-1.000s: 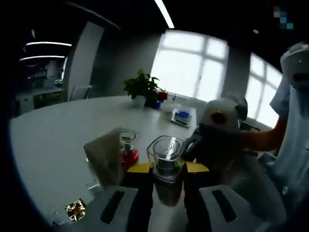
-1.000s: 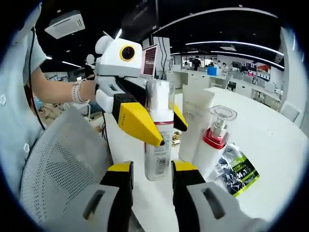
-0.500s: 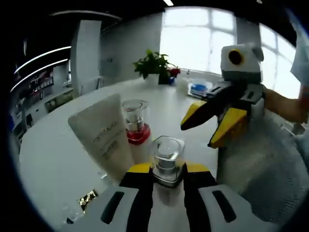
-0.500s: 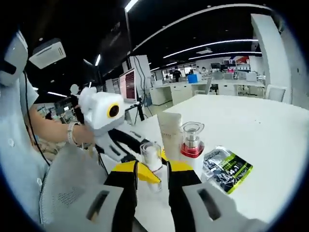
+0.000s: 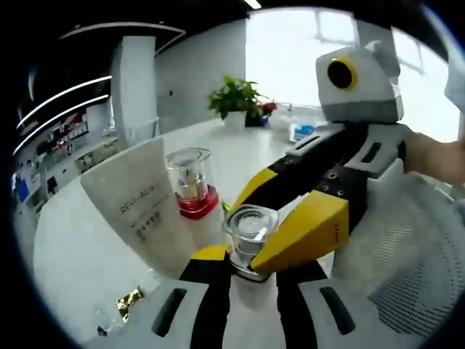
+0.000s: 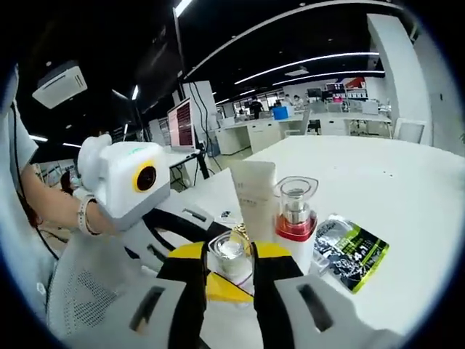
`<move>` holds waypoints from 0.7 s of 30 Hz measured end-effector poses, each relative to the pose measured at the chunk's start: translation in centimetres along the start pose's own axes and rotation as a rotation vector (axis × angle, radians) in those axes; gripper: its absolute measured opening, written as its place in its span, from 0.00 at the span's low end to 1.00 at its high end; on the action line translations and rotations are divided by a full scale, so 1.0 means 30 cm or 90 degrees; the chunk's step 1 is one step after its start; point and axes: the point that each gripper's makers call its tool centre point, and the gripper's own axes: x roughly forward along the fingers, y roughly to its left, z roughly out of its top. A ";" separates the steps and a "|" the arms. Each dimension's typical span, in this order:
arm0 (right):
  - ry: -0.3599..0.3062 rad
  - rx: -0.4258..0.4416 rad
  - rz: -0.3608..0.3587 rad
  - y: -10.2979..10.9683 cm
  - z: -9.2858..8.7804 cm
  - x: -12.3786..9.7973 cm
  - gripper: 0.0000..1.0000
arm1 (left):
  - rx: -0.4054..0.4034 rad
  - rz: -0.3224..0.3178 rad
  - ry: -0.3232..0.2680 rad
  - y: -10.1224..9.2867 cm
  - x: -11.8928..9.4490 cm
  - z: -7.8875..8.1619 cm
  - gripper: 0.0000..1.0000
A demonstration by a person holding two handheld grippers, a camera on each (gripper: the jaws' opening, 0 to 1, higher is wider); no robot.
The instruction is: Arrange the skincare products in the storage area until every visible bottle or jar stands upright without overlapping.
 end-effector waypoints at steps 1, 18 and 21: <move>0.000 0.002 0.001 -0.002 0.001 0.002 0.23 | -0.006 0.003 -0.001 0.002 0.001 0.000 0.19; 0.016 -0.115 -0.010 -0.014 -0.027 0.001 0.19 | 0.045 -0.031 0.053 -0.001 0.050 -0.065 0.20; 0.020 -0.125 -0.009 -0.026 -0.027 0.002 0.19 | 0.056 -0.022 0.073 0.015 0.055 -0.091 0.19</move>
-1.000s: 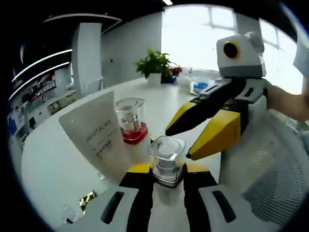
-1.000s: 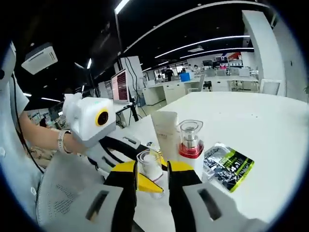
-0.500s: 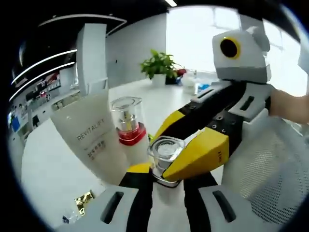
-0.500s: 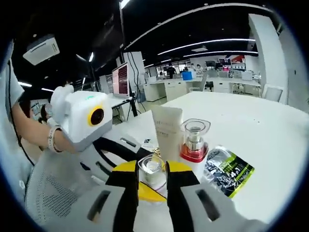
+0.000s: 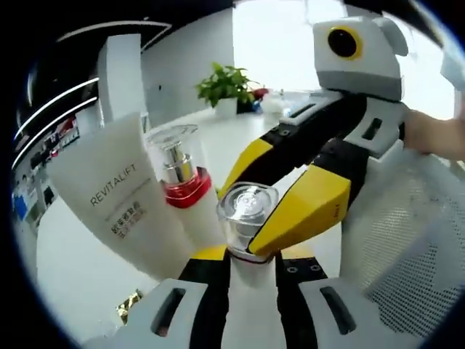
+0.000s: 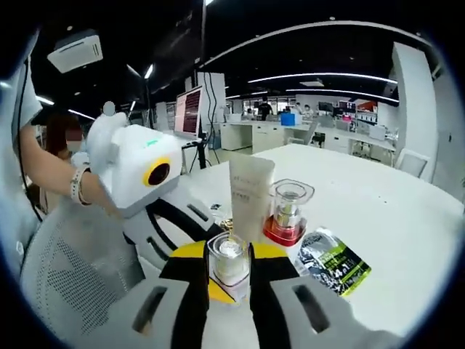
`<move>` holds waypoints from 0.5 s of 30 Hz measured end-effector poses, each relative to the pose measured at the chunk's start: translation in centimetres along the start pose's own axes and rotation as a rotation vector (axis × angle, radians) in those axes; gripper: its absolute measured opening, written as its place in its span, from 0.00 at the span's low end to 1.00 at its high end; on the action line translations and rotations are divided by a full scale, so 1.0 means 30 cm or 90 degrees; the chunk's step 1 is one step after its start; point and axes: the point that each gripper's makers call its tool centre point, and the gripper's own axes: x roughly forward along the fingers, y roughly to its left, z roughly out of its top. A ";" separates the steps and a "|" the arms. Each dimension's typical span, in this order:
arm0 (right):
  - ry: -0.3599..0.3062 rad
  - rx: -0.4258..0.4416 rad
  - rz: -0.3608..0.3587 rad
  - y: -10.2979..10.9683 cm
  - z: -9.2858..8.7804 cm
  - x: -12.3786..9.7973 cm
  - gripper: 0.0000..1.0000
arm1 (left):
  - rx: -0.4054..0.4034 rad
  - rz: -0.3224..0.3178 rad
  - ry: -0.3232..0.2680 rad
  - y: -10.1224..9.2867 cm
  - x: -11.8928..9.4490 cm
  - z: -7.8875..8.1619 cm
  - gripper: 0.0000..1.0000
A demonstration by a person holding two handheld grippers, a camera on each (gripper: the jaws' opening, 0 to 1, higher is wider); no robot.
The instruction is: Arrange the skincare products in the storage area until every visible bottle or jar stands upright without overlapping.
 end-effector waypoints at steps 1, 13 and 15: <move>-0.001 0.001 0.001 -0.003 0.000 0.001 0.19 | -0.003 0.002 -0.003 0.004 0.001 0.000 0.19; 0.036 -0.008 0.012 -0.013 -0.044 0.032 0.20 | 0.002 0.021 0.013 0.025 0.038 -0.034 0.19; 0.034 -0.003 0.009 -0.019 -0.044 0.029 0.20 | 0.001 0.021 0.008 0.027 0.039 -0.030 0.18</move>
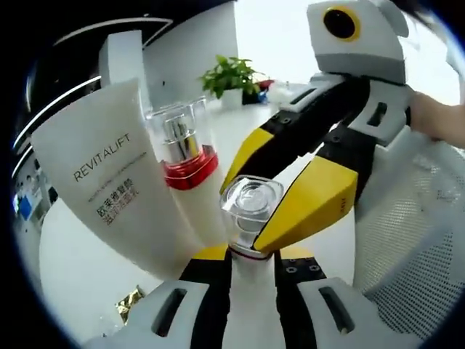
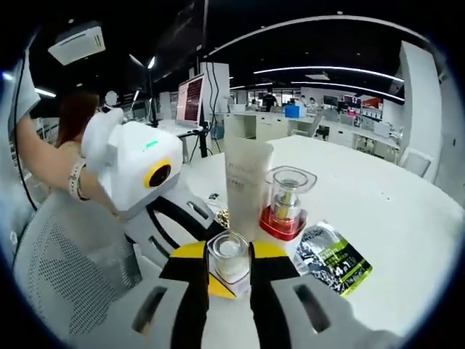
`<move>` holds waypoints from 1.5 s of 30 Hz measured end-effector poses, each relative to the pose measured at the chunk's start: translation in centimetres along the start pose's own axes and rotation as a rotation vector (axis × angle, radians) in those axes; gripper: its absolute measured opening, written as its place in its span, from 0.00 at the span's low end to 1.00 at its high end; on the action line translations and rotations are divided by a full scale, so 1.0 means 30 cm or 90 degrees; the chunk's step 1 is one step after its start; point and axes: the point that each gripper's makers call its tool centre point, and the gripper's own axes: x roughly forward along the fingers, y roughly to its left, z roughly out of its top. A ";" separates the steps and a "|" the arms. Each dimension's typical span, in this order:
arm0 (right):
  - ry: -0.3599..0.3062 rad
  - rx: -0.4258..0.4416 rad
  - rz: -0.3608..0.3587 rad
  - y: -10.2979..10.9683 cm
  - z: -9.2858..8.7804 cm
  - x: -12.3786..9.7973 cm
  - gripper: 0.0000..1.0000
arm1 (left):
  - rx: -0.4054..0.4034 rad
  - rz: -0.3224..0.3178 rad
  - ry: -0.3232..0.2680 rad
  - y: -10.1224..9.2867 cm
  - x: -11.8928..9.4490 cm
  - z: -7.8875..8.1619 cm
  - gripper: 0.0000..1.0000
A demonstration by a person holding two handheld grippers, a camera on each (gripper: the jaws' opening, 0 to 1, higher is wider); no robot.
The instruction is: Arrange the skincare products in the storage area until every visible bottle or jar stands upright without overlapping.
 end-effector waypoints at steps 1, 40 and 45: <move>-0.005 0.015 -0.002 -0.007 -0.001 0.000 0.20 | -0.005 -0.001 -0.003 0.002 0.001 0.002 0.19; 0.198 -0.017 0.030 -0.032 -0.197 0.042 0.11 | -0.026 0.031 0.087 0.021 -0.042 -0.069 0.06; 0.210 -0.016 0.028 -0.037 -0.213 0.044 0.11 | -0.029 0.032 0.085 0.023 -0.035 -0.065 0.06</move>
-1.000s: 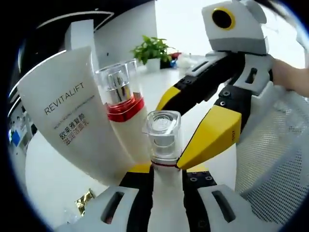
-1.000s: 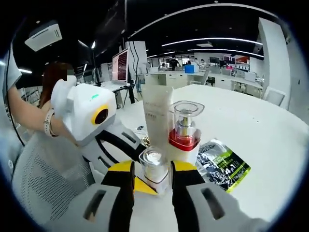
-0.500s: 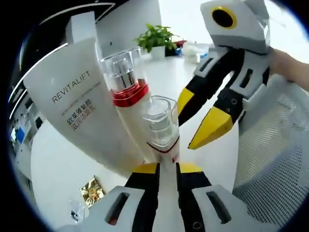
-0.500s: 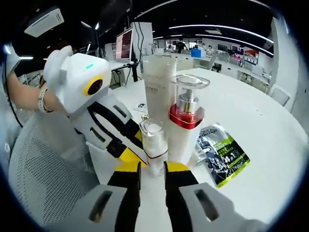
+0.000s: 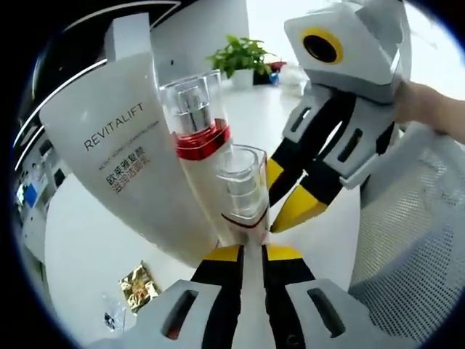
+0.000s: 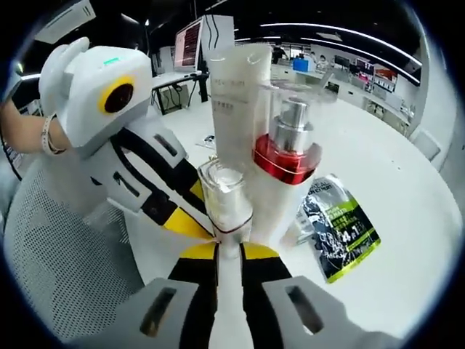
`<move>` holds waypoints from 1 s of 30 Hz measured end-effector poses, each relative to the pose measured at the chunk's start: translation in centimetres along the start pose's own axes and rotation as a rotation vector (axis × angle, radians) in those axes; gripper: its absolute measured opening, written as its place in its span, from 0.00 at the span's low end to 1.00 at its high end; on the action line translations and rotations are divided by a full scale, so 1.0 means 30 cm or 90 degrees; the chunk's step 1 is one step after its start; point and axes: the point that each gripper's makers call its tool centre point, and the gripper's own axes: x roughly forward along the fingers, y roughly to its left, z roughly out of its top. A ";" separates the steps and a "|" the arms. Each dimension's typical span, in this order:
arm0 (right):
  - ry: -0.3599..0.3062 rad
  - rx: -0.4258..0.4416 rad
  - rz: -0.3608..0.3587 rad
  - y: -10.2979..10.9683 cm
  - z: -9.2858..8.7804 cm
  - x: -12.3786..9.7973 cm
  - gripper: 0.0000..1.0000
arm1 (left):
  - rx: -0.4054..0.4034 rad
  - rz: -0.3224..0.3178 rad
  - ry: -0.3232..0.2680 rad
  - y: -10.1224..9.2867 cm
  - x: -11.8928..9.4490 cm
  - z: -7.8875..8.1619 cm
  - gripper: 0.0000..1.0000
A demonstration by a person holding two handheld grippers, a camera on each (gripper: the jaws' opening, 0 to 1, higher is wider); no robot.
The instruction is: Arrange the skincare products in the storage area until every visible bottle or jar stands upright without overlapping.
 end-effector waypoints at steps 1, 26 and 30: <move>0.001 -0.001 -0.001 -0.002 -0.001 0.001 0.11 | 0.000 0.000 0.000 0.000 0.001 0.000 0.06; -0.007 0.002 -0.009 -0.002 0.006 -0.015 0.13 | -0.015 0.008 -0.008 0.011 -0.016 0.008 0.07; -0.009 0.000 -0.012 0.004 0.011 -0.035 0.16 | -0.027 0.002 -0.005 0.007 -0.050 0.018 0.08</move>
